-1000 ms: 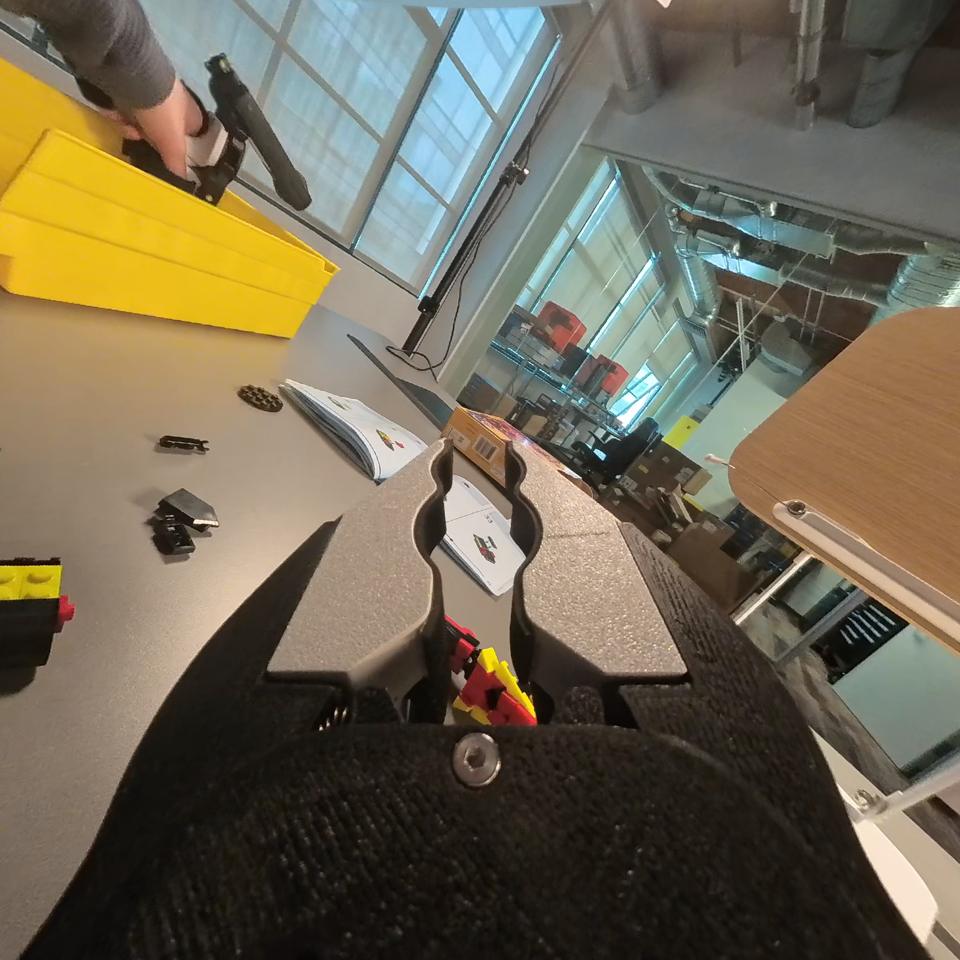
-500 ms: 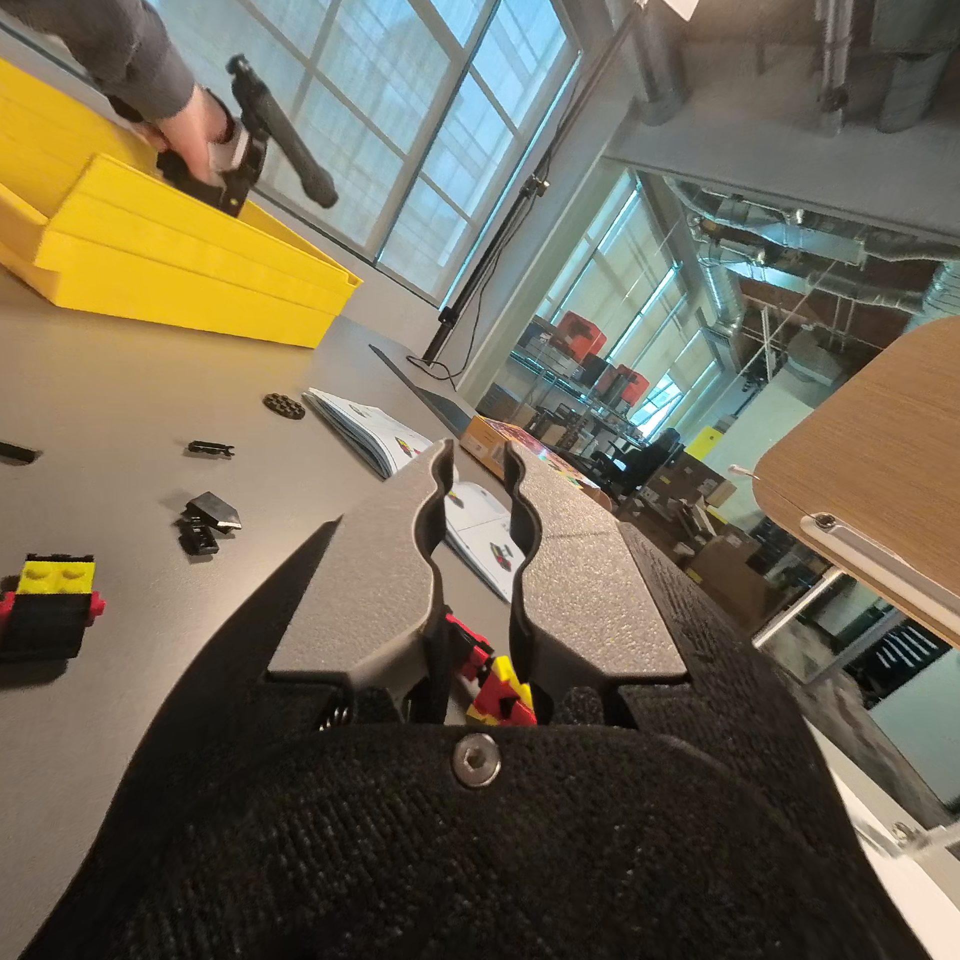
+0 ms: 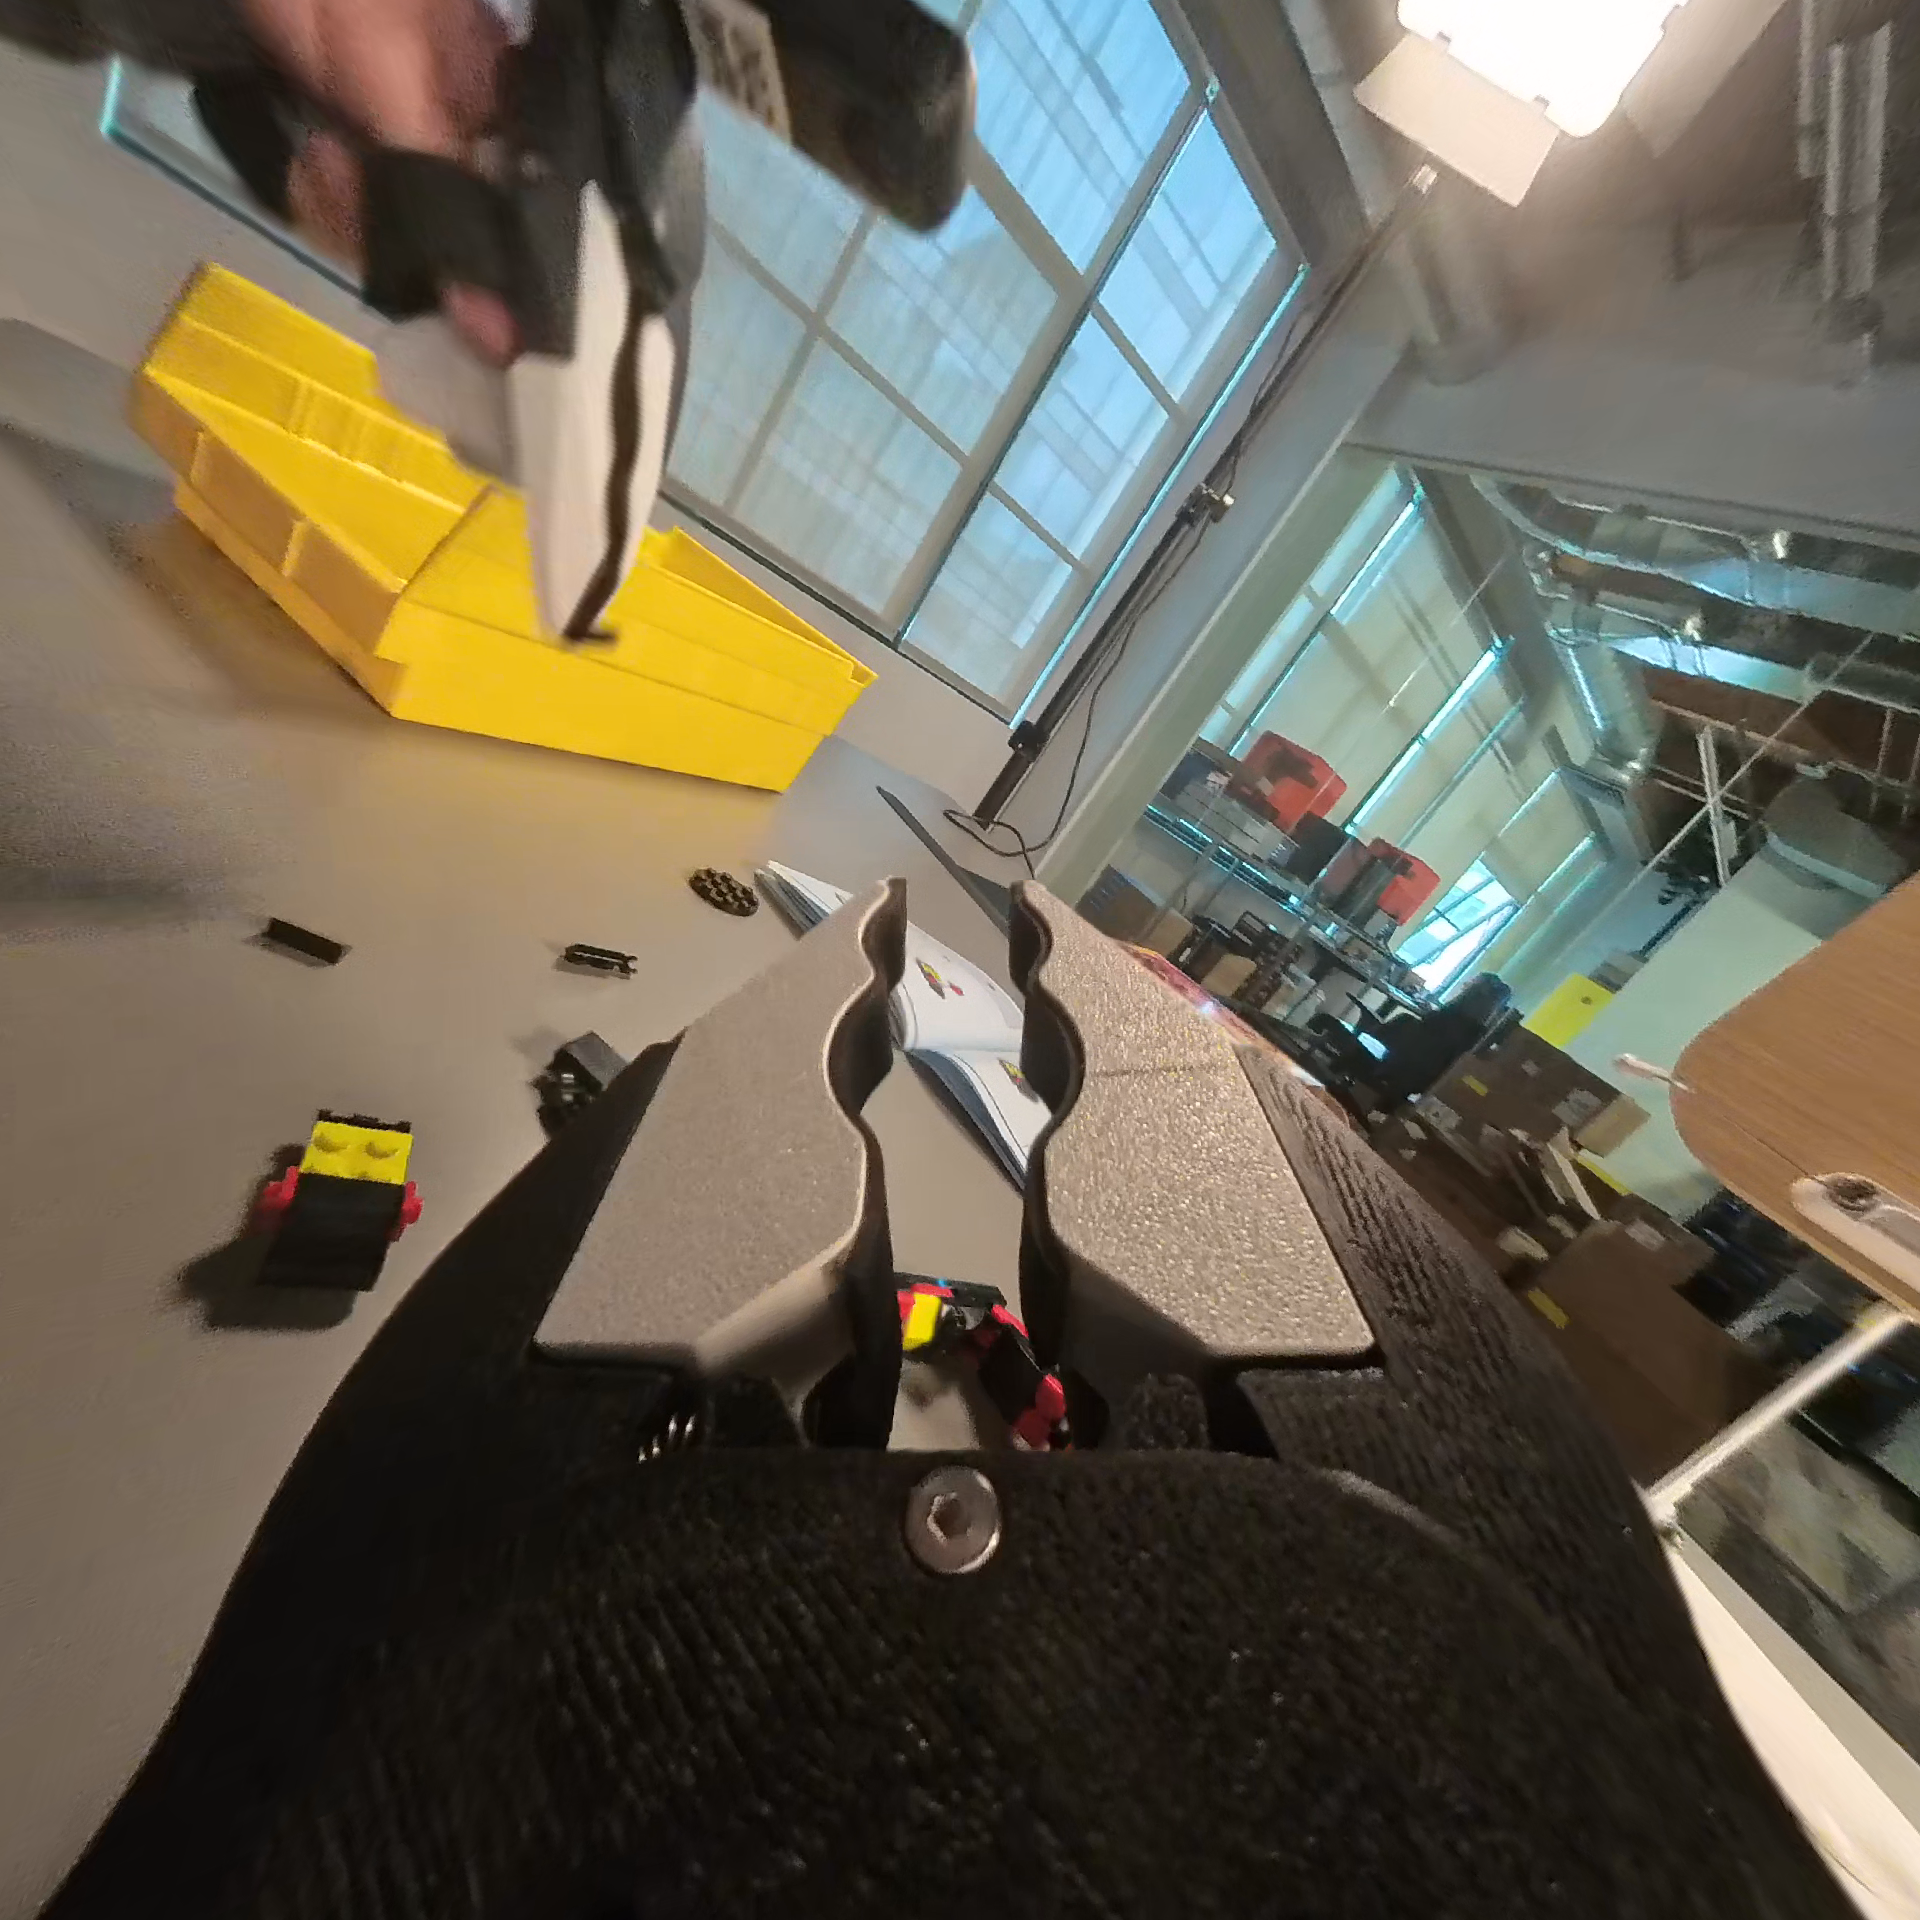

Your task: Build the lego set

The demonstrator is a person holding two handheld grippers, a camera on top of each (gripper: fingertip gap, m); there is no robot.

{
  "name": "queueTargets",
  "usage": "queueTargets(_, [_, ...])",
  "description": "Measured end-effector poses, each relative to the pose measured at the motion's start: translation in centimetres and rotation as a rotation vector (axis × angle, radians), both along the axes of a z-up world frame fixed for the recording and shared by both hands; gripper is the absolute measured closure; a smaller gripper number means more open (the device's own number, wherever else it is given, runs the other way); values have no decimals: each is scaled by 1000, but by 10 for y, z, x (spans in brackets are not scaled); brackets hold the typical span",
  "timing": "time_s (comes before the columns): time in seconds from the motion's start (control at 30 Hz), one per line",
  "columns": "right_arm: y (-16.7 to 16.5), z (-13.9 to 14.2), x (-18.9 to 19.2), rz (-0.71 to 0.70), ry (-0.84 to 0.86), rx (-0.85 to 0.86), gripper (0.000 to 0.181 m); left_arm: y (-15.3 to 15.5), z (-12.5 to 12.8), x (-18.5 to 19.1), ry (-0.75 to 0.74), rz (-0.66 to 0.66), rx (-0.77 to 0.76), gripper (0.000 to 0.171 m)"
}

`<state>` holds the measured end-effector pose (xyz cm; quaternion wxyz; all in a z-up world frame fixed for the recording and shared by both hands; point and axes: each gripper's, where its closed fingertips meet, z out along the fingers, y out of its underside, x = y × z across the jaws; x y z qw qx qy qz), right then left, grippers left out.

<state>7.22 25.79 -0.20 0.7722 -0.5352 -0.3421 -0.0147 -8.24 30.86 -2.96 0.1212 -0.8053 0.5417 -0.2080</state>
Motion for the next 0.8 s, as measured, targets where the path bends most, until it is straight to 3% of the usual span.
queueTargets(0.1, [-2, 3, 1, 16, 33, 1, 164, -61, -41, 39, 44, -153, -92, 166])
queueTargets(0.17, [-3, 5, 2, 25, 50, -3, 163, -79, -57, 61, 41, -188, -122, 165])
queueTargets(0.4, [-5, 1, 14, -2, -63, 51, 163, -75, -78, 112, 65, -150, -121, 165])
queueTargets(0.53, [-1, 0, 25, -26, -33, 30, 163, -70, -90, 118, 144, -130, -89, 165])
queueTargets(0.8, [6, -2, 33, -77, -8, 6, 162, -68, -88, 124, 116, -87, -89, 160])
